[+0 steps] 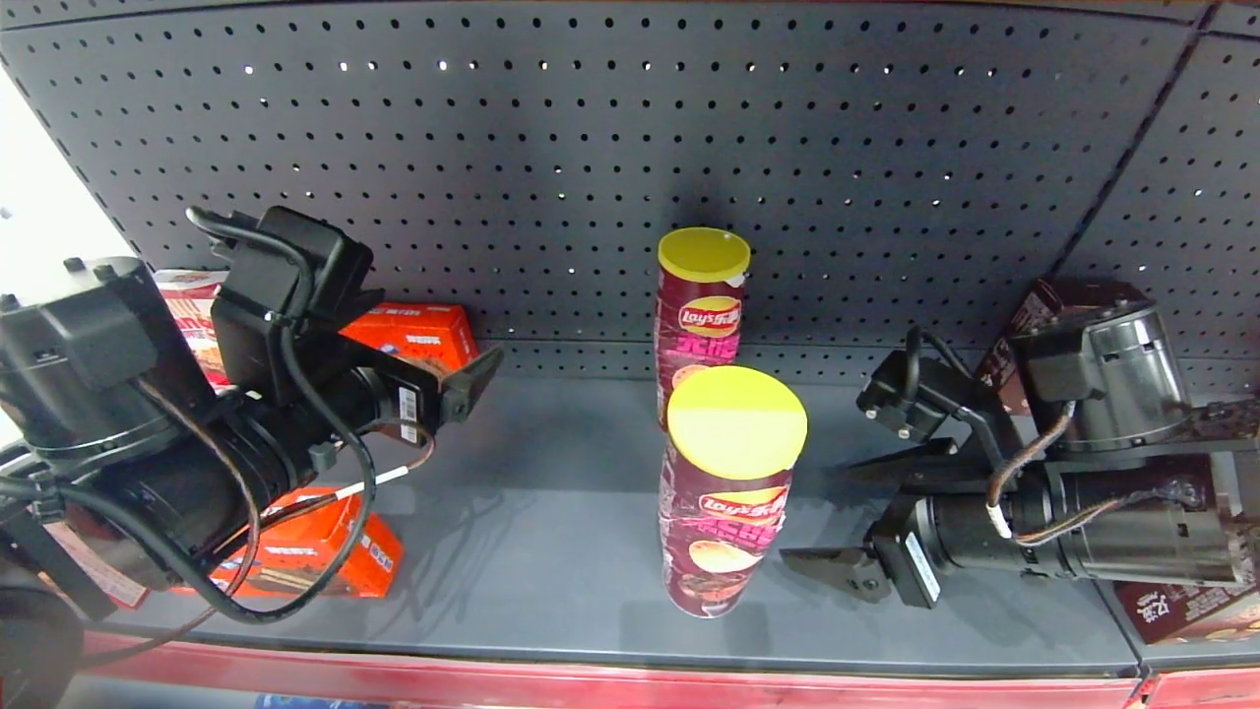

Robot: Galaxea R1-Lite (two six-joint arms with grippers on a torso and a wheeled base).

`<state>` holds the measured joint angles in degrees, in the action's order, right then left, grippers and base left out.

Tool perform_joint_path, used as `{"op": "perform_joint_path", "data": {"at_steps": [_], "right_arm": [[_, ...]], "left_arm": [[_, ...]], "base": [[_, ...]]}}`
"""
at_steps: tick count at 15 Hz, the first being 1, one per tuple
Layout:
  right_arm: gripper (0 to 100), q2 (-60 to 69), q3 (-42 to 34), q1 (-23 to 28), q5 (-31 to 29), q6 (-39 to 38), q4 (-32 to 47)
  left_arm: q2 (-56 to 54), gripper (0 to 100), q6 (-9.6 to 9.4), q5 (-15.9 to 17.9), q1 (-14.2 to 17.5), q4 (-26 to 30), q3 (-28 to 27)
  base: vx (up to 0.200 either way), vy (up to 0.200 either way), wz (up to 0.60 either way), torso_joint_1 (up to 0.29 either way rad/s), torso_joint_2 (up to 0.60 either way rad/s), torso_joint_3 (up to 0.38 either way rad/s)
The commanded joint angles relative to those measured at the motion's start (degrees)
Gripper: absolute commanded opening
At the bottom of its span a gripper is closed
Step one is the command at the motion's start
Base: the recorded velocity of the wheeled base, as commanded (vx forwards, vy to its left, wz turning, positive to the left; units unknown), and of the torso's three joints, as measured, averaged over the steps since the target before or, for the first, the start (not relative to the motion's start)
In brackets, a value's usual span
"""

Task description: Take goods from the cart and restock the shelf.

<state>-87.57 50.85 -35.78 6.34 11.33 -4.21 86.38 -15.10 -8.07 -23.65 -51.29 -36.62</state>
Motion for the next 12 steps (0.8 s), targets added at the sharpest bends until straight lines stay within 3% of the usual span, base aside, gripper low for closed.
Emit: {"op": "perform_joint_path", "data": {"at_steps": [1,12], "right_arm": [[100,2.75,-1.10,0.97,-0.36,0.01,-0.01],[100,-2.70,2.59,-0.08,-0.36,0.01,-0.10]], "left_arm": [[-0.25,100,-0.10,-0.02,0.01,-0.04,0.15],[-0.25,100,-0.19,-0.02,0.01,-0.04,0.06]], "base": [[0.000,0.000,0.00,0.000,0.00,0.000],[0.000,0.000,0.00,0.000,0.00,0.000]]}}
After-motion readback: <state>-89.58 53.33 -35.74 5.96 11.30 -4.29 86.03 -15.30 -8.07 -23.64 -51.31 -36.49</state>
